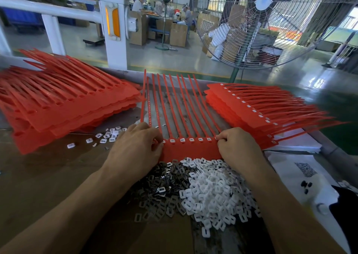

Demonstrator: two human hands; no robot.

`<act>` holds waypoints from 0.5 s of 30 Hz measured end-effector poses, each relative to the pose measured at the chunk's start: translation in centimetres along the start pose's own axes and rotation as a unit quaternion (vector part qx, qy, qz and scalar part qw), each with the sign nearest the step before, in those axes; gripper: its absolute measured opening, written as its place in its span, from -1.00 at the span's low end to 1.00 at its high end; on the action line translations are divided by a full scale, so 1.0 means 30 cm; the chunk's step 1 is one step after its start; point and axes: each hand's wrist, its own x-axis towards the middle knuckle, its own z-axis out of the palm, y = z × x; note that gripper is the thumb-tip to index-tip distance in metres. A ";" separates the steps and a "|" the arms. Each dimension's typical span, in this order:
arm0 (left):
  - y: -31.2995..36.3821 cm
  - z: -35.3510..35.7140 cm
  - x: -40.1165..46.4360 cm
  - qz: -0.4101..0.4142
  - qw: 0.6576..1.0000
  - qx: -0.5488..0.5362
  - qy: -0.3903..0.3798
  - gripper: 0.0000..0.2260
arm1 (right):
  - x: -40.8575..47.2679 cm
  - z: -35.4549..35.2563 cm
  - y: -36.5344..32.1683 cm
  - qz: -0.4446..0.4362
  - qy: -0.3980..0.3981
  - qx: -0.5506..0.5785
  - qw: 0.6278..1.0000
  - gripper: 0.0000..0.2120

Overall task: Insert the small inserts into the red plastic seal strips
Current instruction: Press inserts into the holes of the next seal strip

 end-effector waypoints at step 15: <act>-0.001 -0.005 -0.003 0.005 1.000 0.002 0.004 -0.84 | -0.008 -0.013 0.003 -0.014 0.003 0.018 1.000 -0.68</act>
